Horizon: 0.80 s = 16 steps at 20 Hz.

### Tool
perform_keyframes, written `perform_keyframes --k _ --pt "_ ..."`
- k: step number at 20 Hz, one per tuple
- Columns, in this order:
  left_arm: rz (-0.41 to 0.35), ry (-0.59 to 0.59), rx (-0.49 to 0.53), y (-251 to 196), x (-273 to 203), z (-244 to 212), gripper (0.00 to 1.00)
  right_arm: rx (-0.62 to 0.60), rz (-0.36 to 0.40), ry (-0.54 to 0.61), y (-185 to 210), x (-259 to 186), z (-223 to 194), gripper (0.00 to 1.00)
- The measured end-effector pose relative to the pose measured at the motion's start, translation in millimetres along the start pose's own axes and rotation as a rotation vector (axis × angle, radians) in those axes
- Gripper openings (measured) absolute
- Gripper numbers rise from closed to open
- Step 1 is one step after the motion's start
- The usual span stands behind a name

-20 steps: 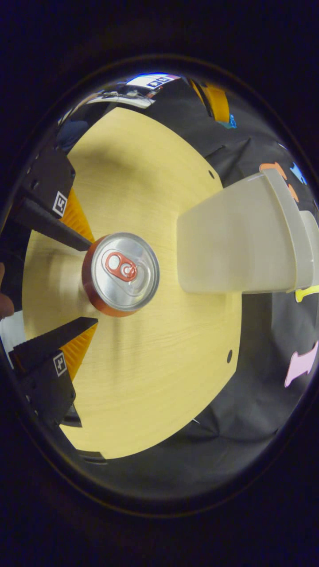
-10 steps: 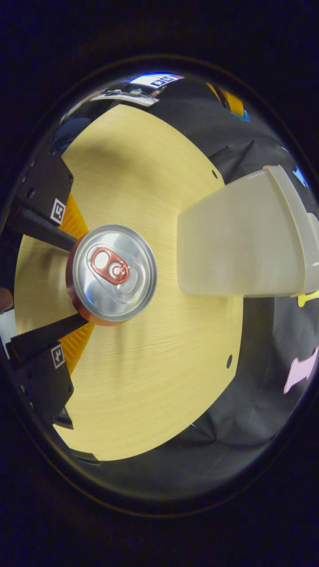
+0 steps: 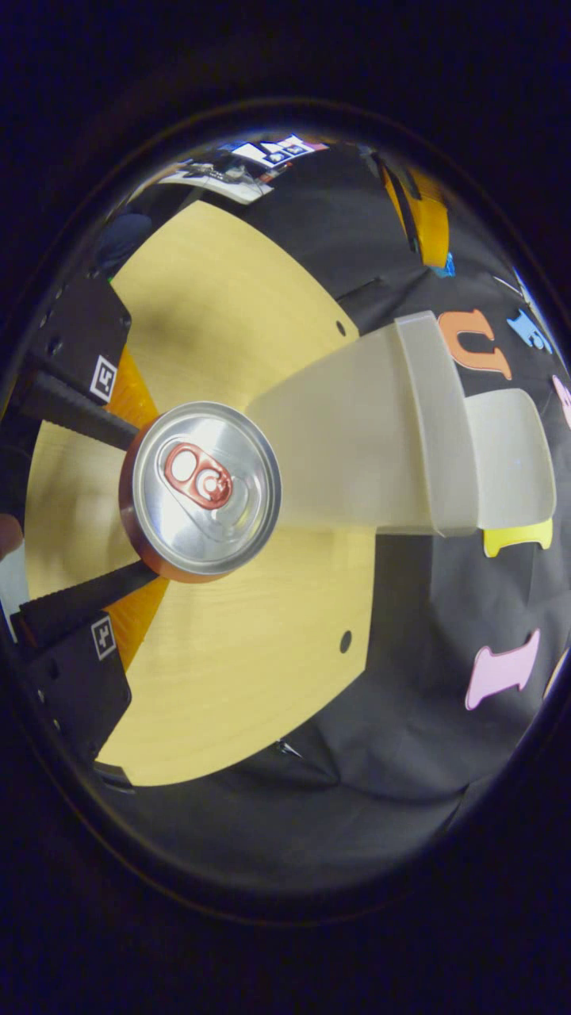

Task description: Press the lid of the desktop garbage bin to open it, pick up the crumpled paper on the desktop and throw it into the bin, then pick up the pop can on the desktop and drop it into the bin, and finally close the garbage bin lid.

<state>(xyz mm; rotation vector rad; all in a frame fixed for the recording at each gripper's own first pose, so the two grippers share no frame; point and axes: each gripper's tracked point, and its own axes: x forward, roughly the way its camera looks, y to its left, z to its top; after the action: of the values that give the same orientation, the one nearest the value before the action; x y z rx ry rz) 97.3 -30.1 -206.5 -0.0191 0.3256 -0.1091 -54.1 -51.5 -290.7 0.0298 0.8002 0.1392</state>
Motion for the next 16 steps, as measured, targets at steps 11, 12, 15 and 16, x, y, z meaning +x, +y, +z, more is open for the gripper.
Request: perform_keyframes --k 11,12,15,16 --pt "-0.064 0.000 -0.026 -46.6 85.3 13.9 0.32 0.069 -0.149 -0.128 -73.2 -58.8 47.6 0.82" --pt "-0.072 0.008 -0.033 -49.8 89.7 11.9 0.33 0.080 -0.157 -0.125 -77.1 -60.9 45.7 0.82" --pt "-0.077 0.020 -0.028 -55.3 94.1 7.4 0.43 0.098 -0.175 -0.121 -84.5 -64.5 43.4 0.82" --pt "-0.074 0.024 -0.017 -55.3 92.4 6.5 0.48 0.104 -0.174 -0.123 -84.3 -65.5 43.6 0.82"
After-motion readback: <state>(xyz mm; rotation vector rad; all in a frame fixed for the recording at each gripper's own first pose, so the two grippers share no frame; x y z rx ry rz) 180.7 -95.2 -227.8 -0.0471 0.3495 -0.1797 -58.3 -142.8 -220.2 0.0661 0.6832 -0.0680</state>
